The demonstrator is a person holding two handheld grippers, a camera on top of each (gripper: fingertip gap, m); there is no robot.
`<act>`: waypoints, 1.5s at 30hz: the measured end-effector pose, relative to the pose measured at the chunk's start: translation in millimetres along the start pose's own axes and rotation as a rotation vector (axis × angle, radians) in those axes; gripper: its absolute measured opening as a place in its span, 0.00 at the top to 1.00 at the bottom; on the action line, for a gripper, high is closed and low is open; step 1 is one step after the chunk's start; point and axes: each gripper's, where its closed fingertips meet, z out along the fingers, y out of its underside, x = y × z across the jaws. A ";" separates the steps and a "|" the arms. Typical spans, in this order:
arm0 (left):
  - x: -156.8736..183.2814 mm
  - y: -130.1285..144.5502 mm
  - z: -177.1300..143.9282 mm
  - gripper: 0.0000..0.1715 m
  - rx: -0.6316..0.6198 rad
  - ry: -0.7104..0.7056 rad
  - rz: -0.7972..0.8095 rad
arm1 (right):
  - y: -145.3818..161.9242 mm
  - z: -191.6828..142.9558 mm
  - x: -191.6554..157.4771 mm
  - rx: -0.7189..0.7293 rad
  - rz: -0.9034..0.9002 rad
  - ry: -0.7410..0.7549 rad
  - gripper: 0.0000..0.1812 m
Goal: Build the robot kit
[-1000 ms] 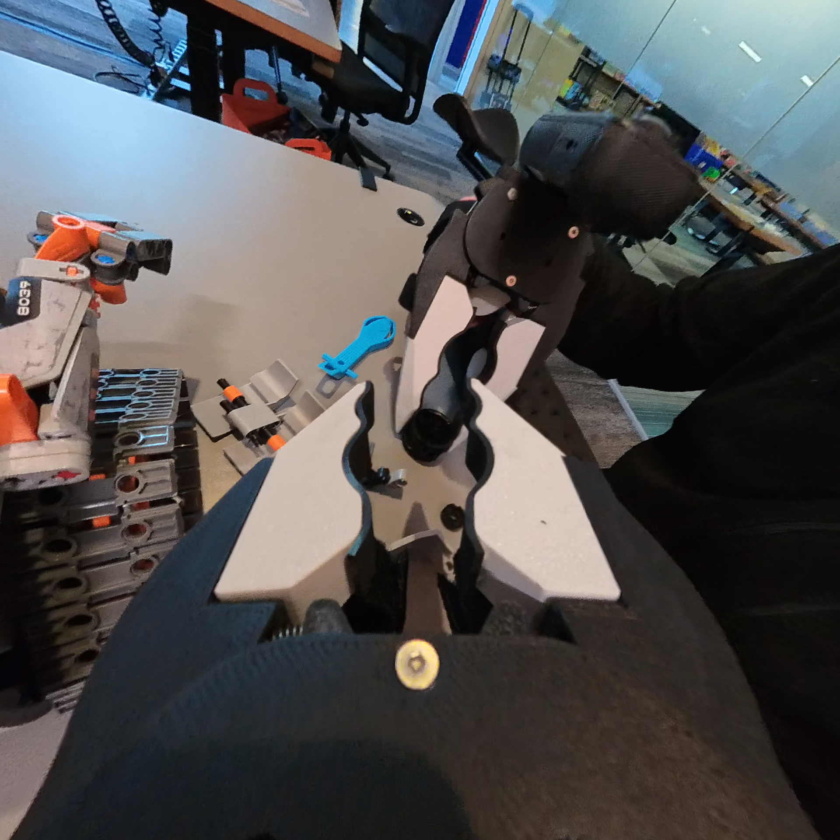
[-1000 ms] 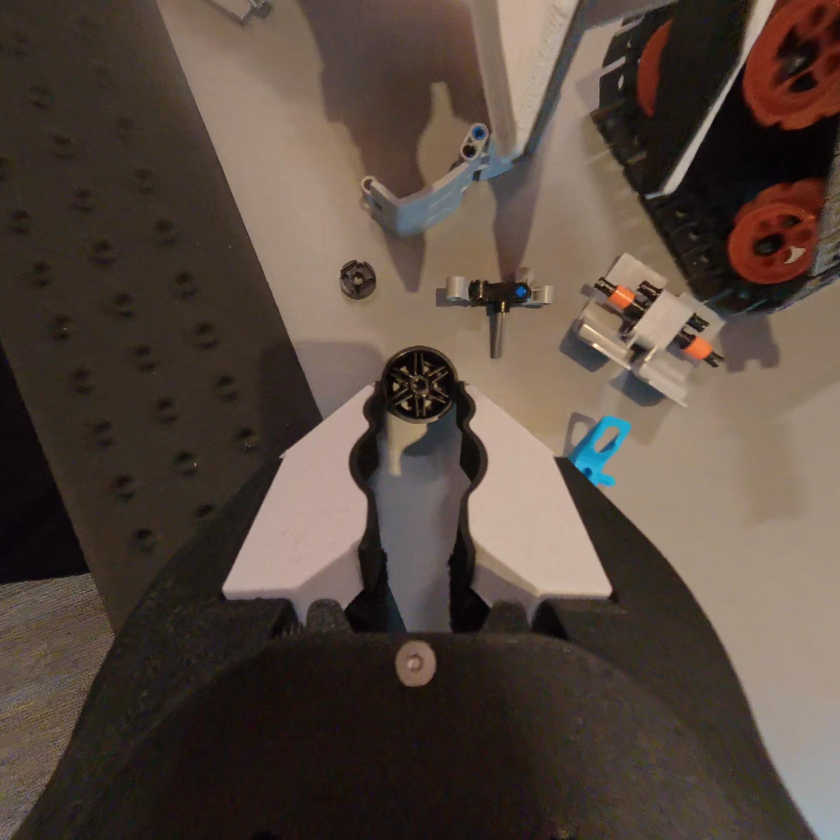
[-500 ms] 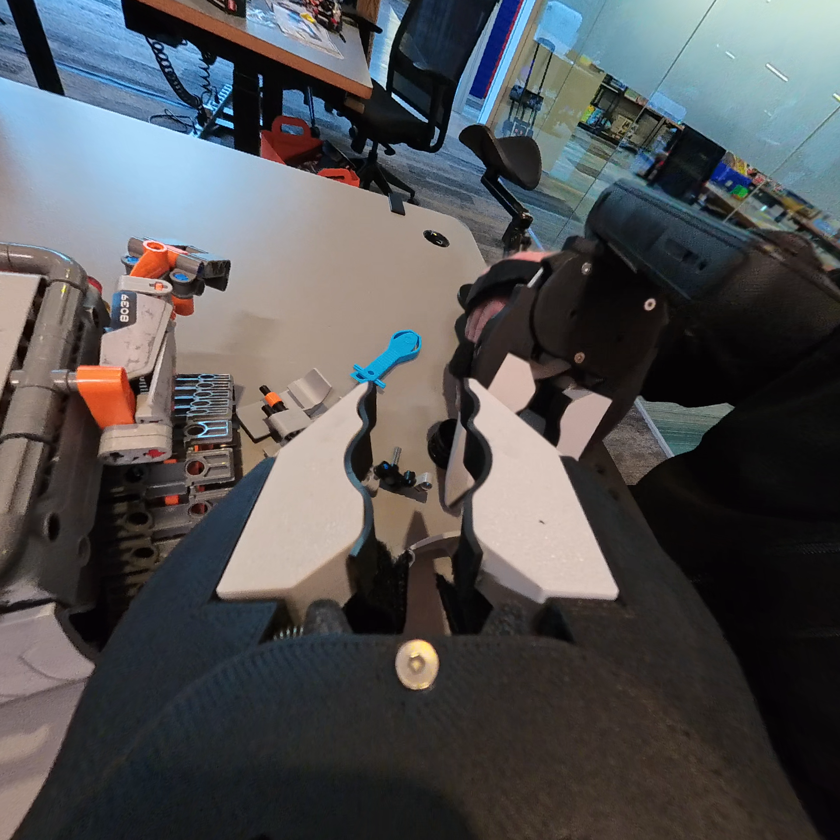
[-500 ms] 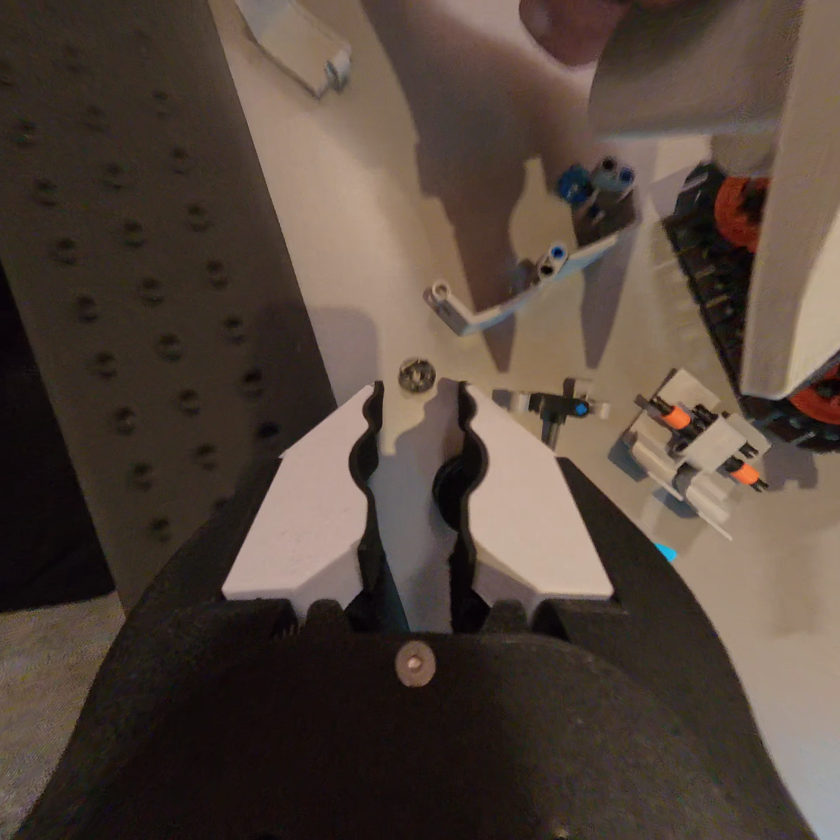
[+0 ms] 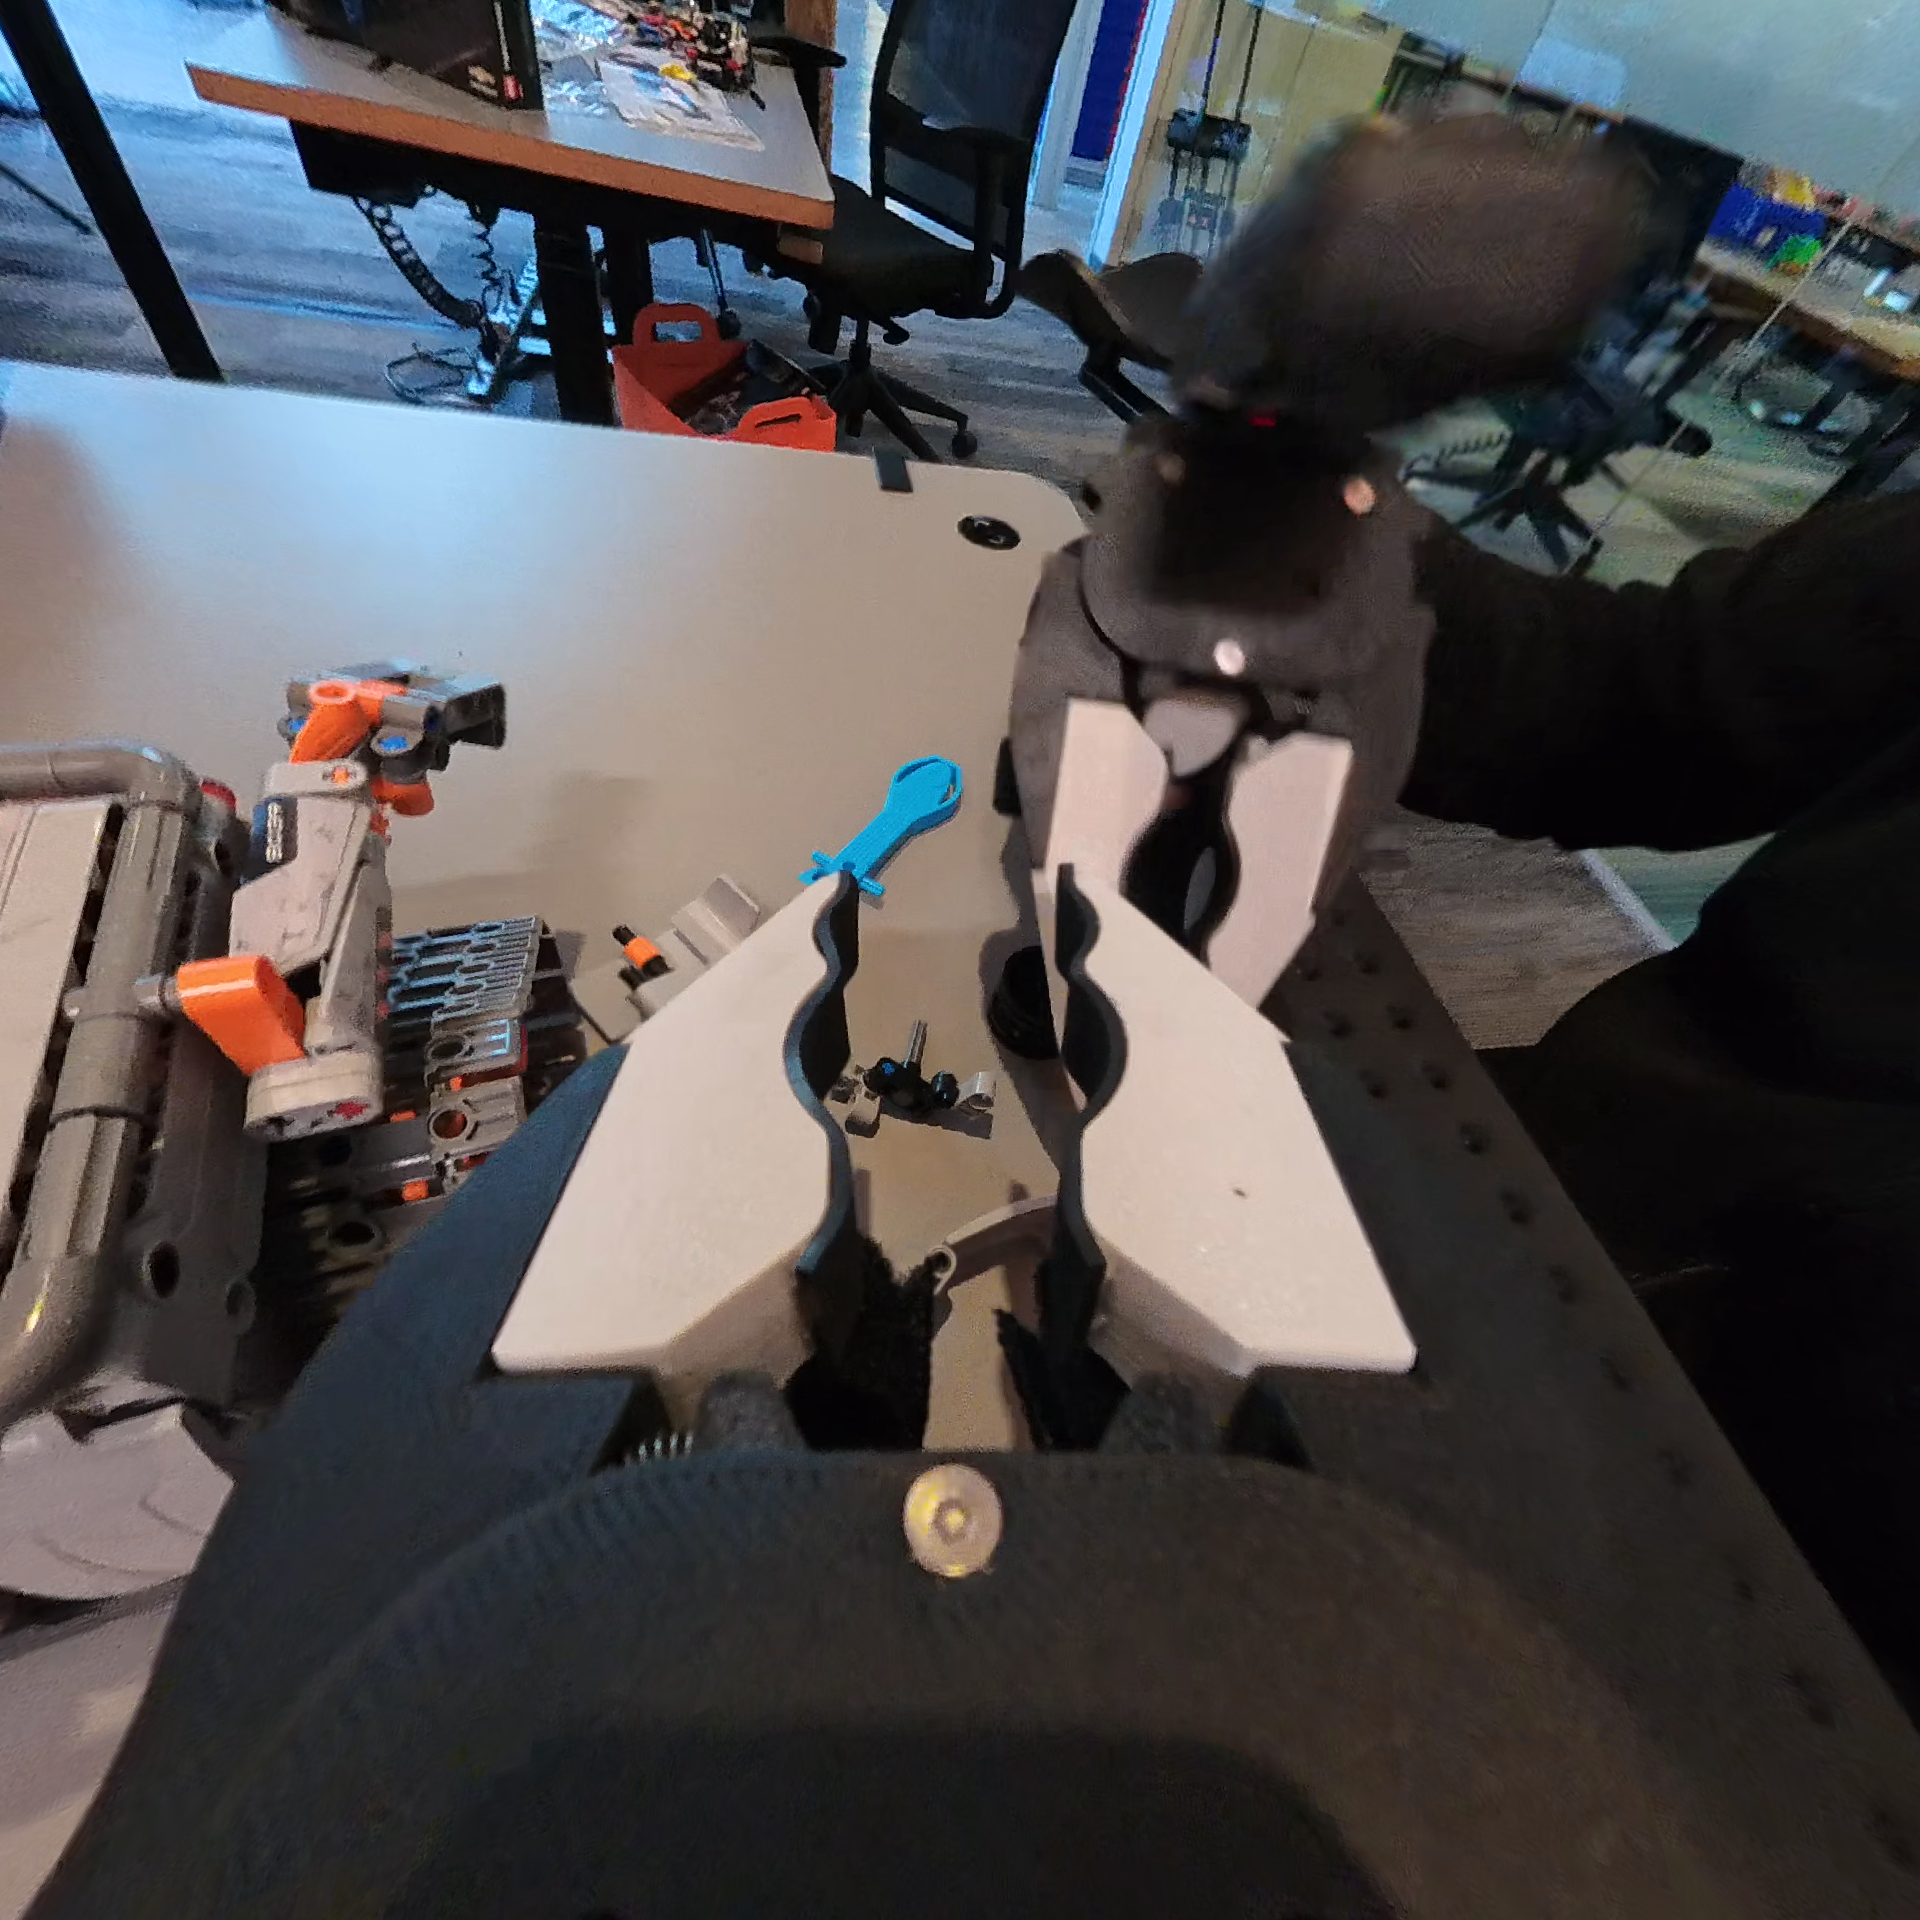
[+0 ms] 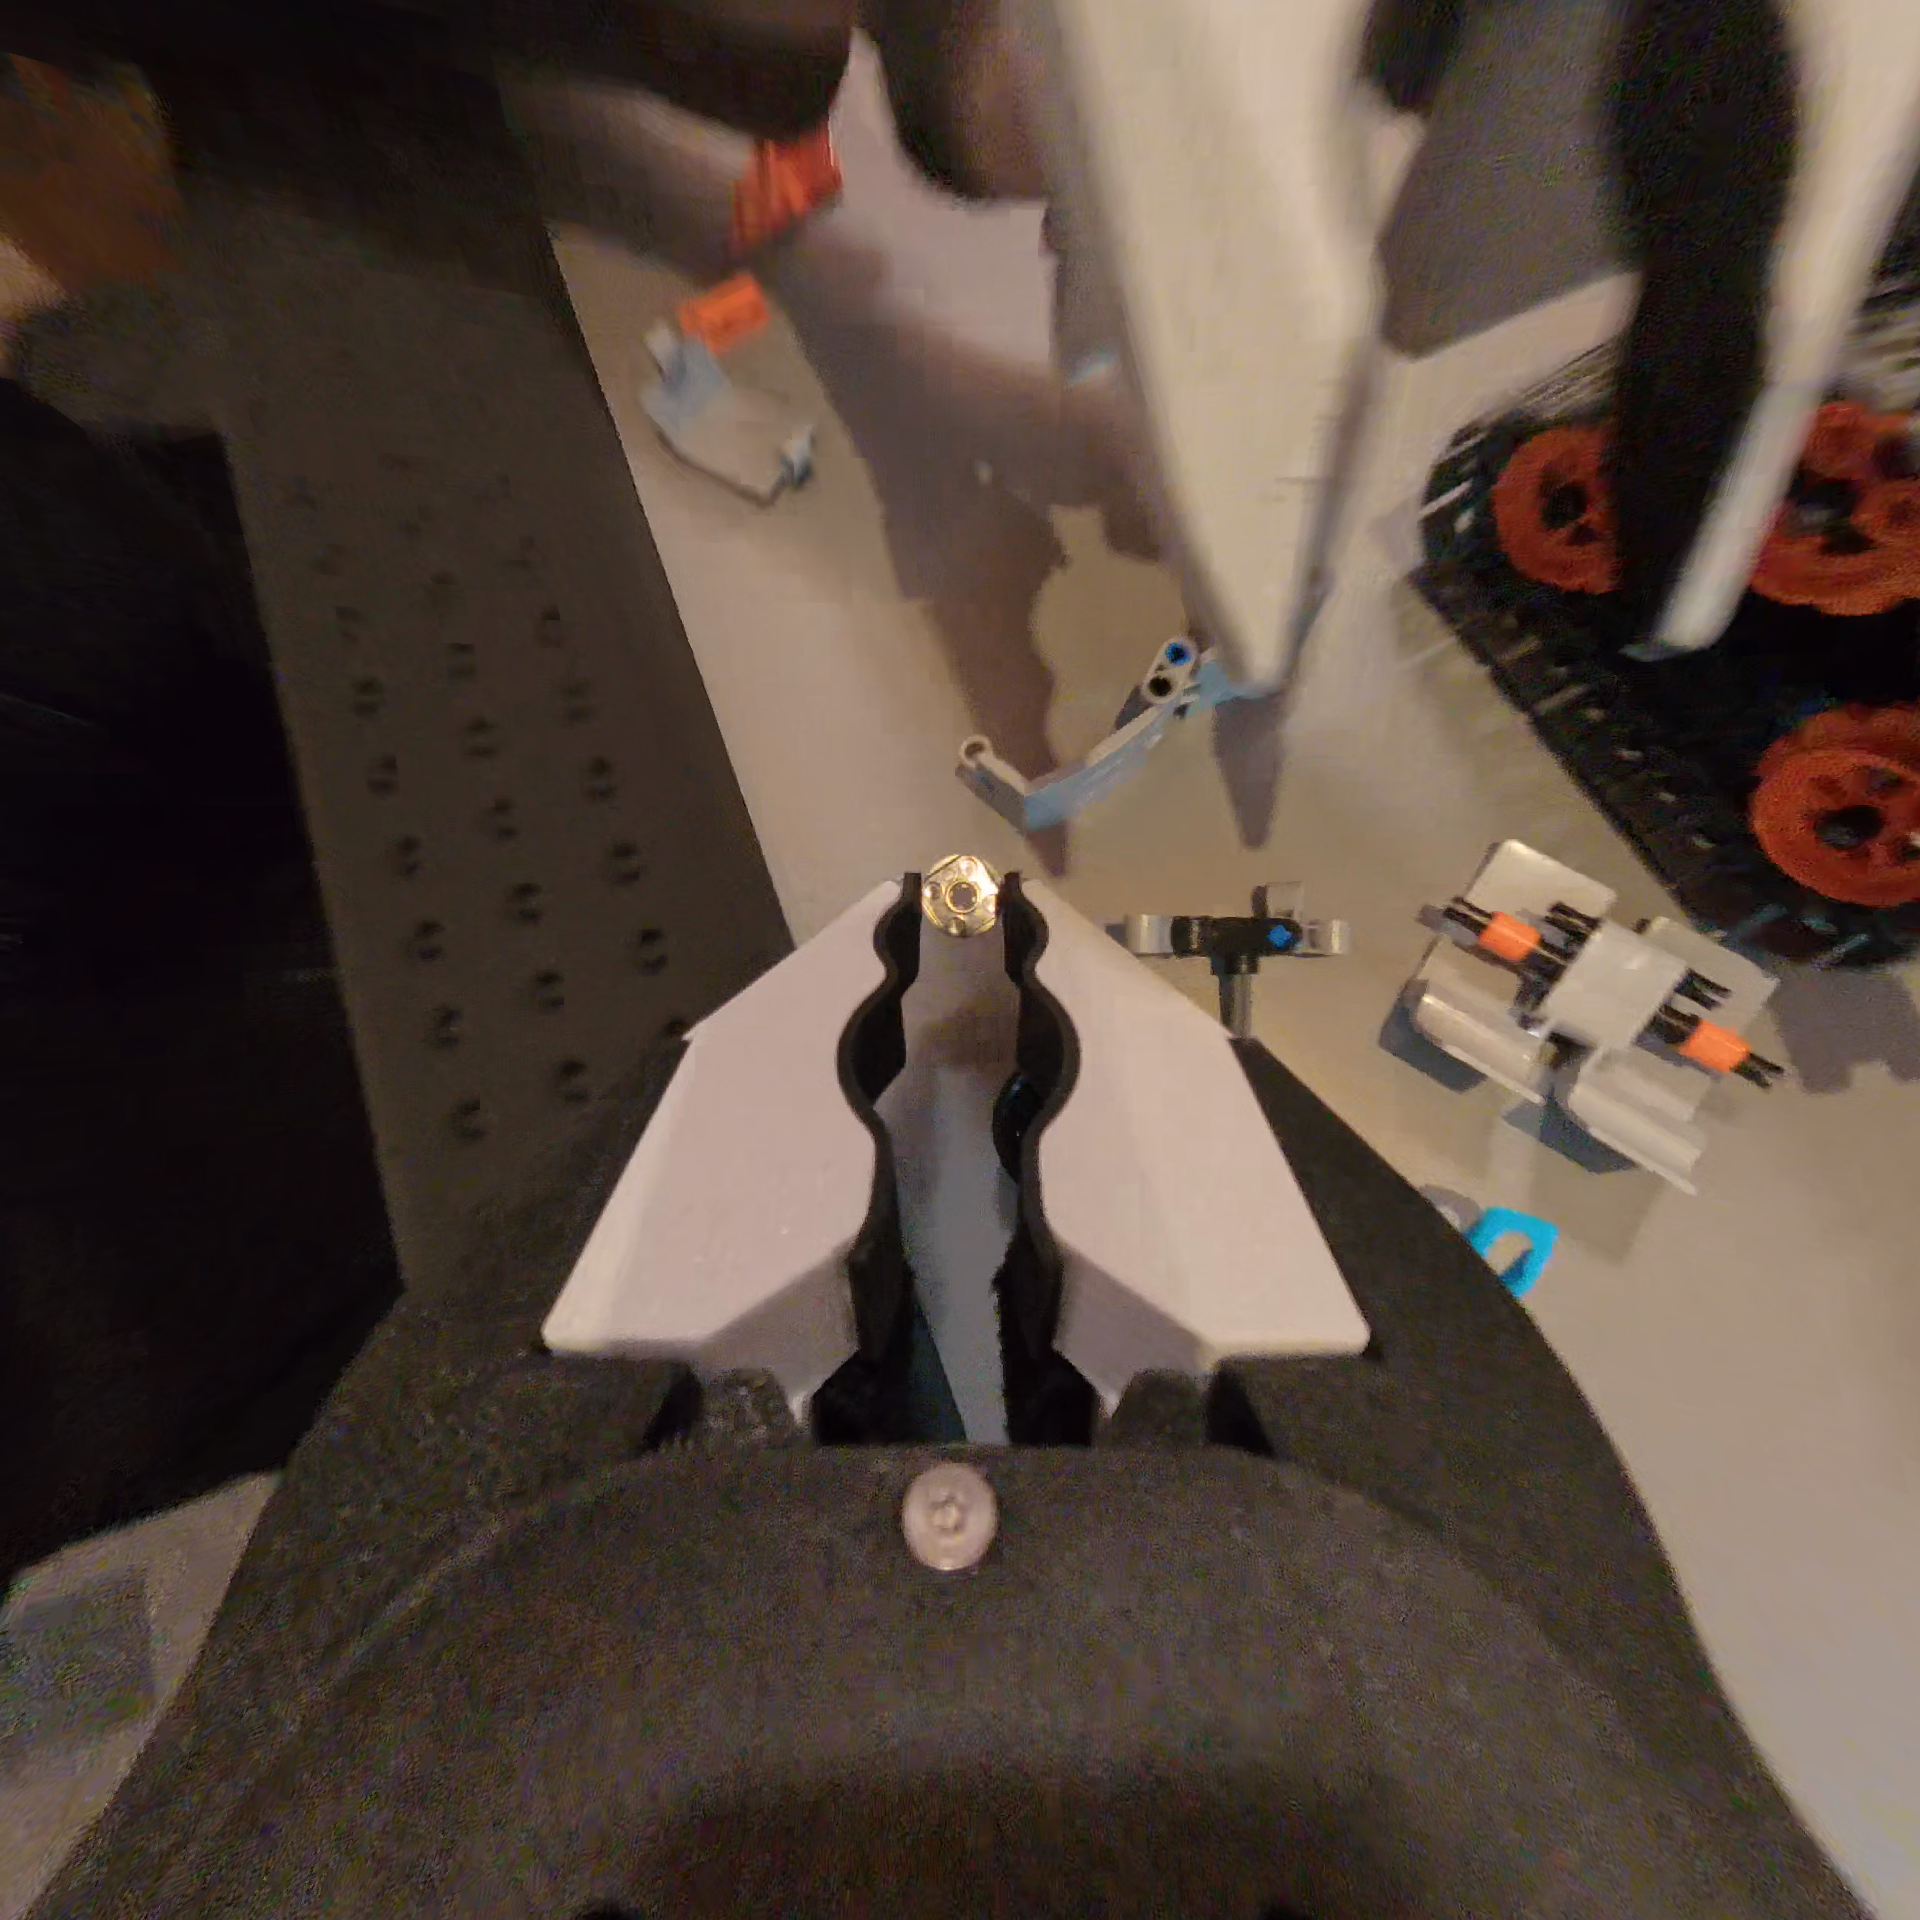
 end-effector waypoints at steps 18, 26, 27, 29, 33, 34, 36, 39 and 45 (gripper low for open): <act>48.9 -49.3 22.3 0.81 0.027 -0.401 0.803 | -56.9 -125.0 10.8 0.972 0.341 -0.337 0.93; 44.1 -52.8 25.9 0.92 0.011 -0.494 0.859 | -62.2 -123.6 6.3 0.987 0.338 -0.357 0.93; 43.8 -52.5 25.6 0.92 0.007 -0.492 0.859 | -62.4 -123.1 6.4 0.987 0.339 -0.353 0.93; 41.4 -48.7 26.5 0.92 -0.033 -0.479 0.848 | -59.8 -120.9 9.0 0.969 0.334 -0.328 0.93; 40.8 -27.1 32.1 0.92 -0.190 -0.339 0.780 | -47.5 -127.8 27.4 0.986 0.359 -0.223 0.96; 38.4 -21.6 33.0 0.92 -0.235 -0.324 0.772 | -45.2 -132.7 31.0 1.003 0.362 -0.204 0.98; 42.4 7.8 40.0 0.92 -0.398 -0.185 0.711 | -40.4 -137.0 37.4 1.007 0.360 -0.148 0.98; 36.0 40.3 48.6 0.92 -0.595 -0.124 0.688 | -37.0 -142.0 41.7 1.027 0.365 -0.122 0.99; 40.2 65.5 59.3 0.92 -0.738 -0.005 0.566 | -35.0 -147.1 44.1 1.062 0.378 -0.132 1.00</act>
